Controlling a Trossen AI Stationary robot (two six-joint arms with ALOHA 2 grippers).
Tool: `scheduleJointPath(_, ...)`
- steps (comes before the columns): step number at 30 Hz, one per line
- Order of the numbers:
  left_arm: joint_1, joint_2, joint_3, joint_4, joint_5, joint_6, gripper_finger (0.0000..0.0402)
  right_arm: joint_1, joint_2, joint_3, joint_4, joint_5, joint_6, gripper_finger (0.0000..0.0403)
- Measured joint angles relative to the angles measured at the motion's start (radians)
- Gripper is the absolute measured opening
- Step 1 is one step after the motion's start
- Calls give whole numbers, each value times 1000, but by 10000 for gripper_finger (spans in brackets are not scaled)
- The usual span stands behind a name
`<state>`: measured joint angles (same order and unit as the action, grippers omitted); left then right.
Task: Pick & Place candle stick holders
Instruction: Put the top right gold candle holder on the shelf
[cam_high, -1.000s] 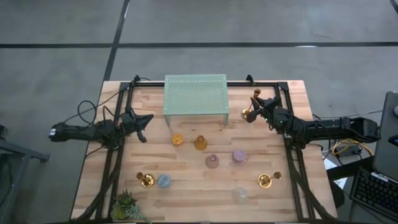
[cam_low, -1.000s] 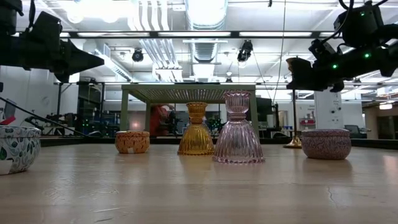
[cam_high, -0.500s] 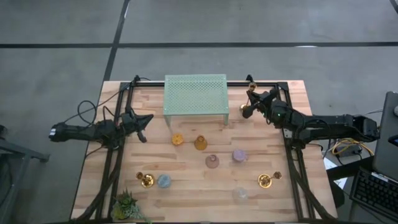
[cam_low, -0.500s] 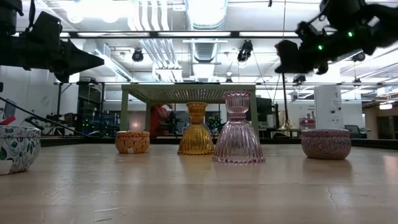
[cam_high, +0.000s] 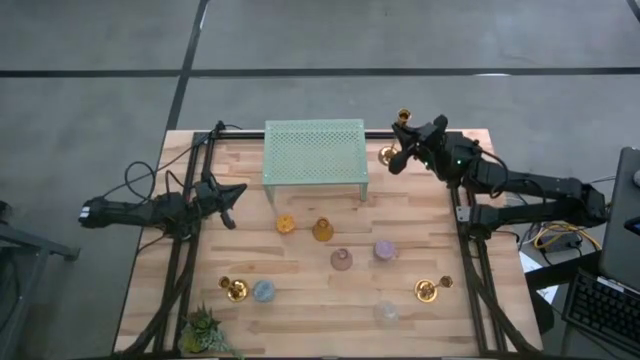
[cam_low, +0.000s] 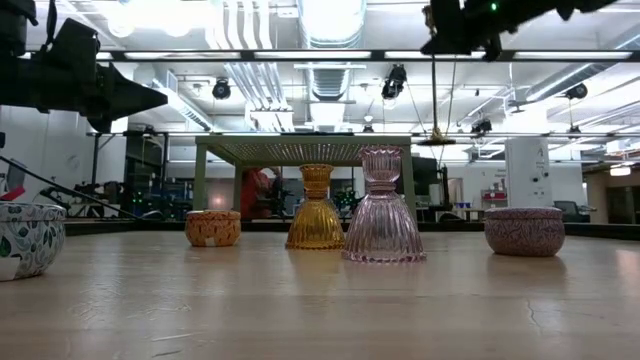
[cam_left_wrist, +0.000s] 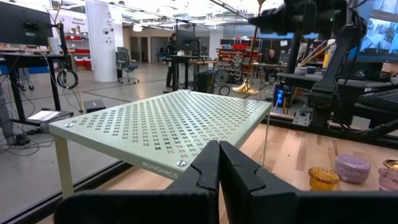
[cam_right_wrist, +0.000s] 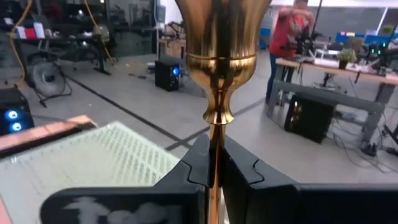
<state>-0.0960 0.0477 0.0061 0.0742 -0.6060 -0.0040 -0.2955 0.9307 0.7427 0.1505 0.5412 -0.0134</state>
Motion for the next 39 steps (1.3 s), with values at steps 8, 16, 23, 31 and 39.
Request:
scheduleJointPath(8, 0, 0, 0, 0, 0, 0, 10, -42, 116, 132, -7, -152, 21, 13)
scheduleJointPath(16, 0, 0, 0, 0, 0, 0, 10, -79, 269, 263, -21, -271, 37, 13)
scheduleJointPath(23, 0, 0, 0, 0, 0, 0, 10, -123, 396, 368, -21, -366, 40, 13)
scheduleJointPath(31, 0, 0, 0, 0, 0, 0, 10, -179, 525, 450, -21, -458, 63, 13)
scheduleJointPath(39, 0, 0, 0, 0, 0, 0, 10, -237, 602, 482, 3, -495, 66, 13)
